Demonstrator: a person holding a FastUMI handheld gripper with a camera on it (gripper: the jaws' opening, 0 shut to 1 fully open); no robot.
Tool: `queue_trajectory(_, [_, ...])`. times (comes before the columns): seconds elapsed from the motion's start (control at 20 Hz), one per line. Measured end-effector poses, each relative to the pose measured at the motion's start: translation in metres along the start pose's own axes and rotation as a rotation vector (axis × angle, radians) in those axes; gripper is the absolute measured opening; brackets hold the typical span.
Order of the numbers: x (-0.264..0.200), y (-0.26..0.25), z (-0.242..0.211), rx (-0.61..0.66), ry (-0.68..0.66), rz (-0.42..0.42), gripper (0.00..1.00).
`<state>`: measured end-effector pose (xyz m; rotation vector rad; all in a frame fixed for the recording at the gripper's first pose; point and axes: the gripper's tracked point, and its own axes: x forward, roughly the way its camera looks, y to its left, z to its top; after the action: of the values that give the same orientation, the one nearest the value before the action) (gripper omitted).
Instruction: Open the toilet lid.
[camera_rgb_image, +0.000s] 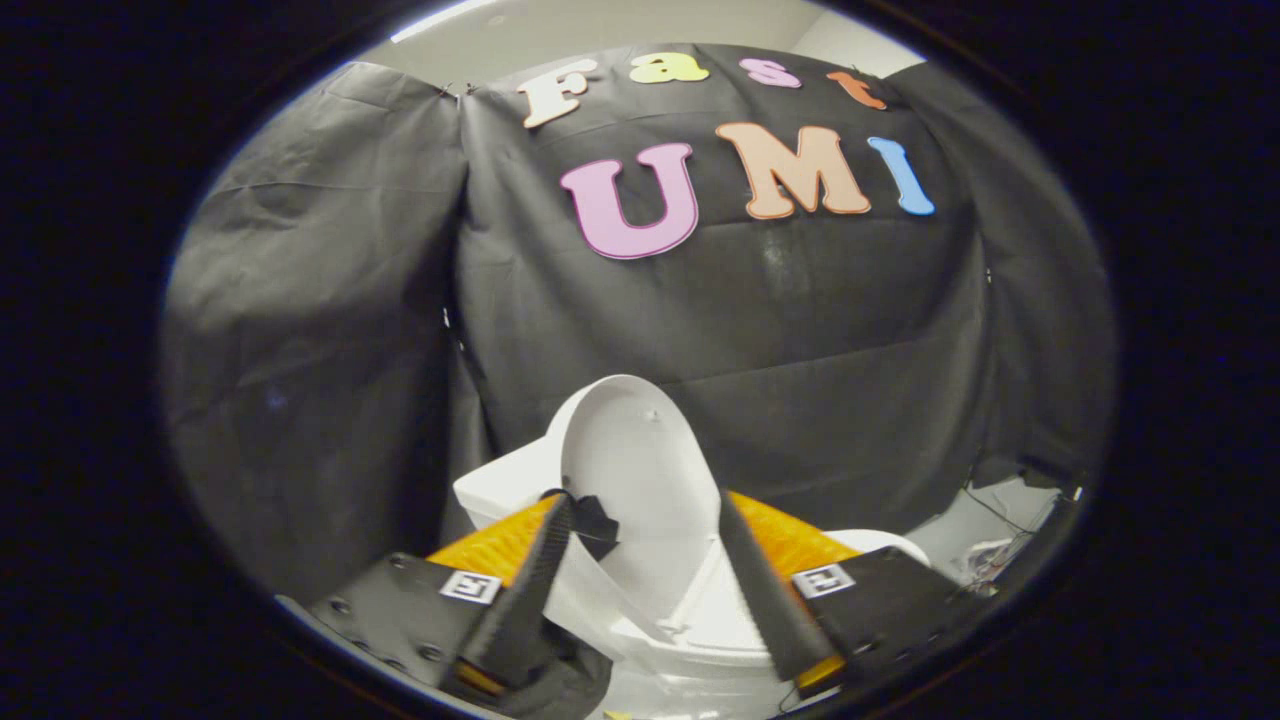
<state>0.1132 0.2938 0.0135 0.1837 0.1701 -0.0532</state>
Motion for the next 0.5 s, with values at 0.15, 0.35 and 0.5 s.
queue_trajectory(0.15, [-0.008, -0.019, 0.009, 0.005, -0.019, -0.025, 0.9])
queue_trajectory(0.35, [-0.017, -0.051, 0.019, -0.014, -0.04, -0.052, 0.98])
queue_trajectory(0.5, [-0.022, -0.076, 0.019, -0.053, -0.039, -0.064, 0.98])
